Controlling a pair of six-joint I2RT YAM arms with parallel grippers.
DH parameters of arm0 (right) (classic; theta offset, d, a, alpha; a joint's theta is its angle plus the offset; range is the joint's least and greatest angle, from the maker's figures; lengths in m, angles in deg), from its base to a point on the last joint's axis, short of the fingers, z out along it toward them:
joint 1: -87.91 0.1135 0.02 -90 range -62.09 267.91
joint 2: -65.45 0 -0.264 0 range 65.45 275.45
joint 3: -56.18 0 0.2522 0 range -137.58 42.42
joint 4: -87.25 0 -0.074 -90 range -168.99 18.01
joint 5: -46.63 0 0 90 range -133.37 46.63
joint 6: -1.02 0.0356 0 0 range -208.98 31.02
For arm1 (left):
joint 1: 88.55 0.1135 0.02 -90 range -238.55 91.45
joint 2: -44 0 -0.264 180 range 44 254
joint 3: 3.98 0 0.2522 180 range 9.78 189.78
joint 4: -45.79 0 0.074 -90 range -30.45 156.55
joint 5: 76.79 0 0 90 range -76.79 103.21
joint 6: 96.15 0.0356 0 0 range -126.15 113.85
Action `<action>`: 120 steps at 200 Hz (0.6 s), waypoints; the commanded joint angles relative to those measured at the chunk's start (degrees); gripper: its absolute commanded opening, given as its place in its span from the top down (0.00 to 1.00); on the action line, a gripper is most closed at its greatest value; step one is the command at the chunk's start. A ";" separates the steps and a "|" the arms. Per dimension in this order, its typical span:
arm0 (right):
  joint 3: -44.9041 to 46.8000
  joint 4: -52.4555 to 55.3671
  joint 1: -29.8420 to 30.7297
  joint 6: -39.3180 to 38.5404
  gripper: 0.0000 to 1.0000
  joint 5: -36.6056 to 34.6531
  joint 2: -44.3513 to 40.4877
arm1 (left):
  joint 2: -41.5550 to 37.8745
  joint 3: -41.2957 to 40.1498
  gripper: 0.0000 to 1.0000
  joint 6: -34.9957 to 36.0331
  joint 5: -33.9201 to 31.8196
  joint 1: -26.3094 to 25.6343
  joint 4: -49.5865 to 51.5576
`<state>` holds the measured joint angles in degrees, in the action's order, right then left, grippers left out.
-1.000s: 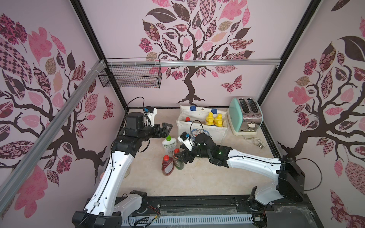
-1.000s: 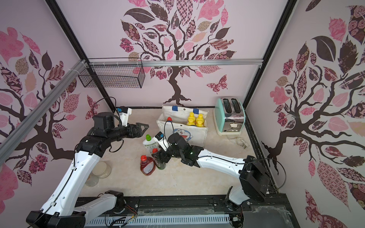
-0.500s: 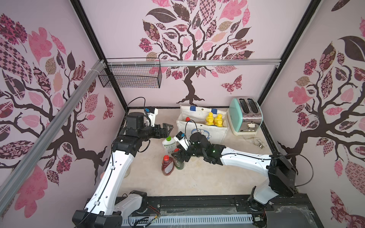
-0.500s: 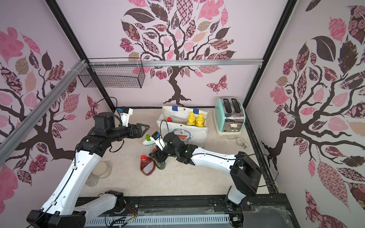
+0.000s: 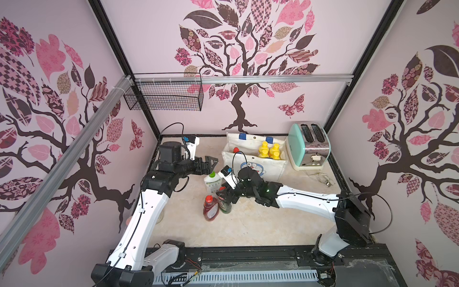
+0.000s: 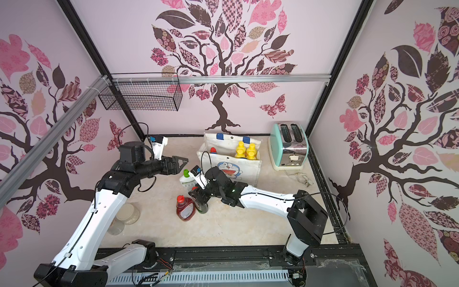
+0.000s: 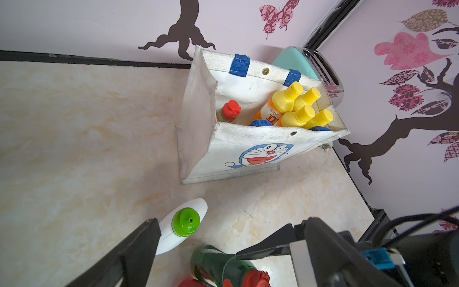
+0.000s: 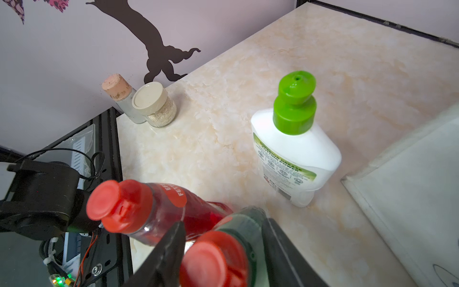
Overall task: Pack dish soap into the shopping bag
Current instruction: Pick up the bottle of dish soap at the center of the board.
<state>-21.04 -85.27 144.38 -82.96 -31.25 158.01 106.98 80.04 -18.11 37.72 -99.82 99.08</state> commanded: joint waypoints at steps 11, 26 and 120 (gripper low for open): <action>-2.12 -0.06 0.32 -0.31 0.51 -0.67 1.09 | -0.45 -0.64 0.03 0.80 0.18 0.15 -0.28; -2.16 0.07 0.31 -0.57 0.53 -0.81 1.15 | -0.42 -0.73 0.03 0.84 0.10 0.19 -0.27; -2.26 1.96 0.34 -1.35 0.73 -1.96 0.62 | -0.49 -0.83 0.03 0.85 0.09 0.13 -0.25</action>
<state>-21.28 -85.67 144.35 -84.75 -33.37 158.03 106.98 79.74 -18.09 37.70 -99.82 99.10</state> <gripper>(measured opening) 0.349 0.972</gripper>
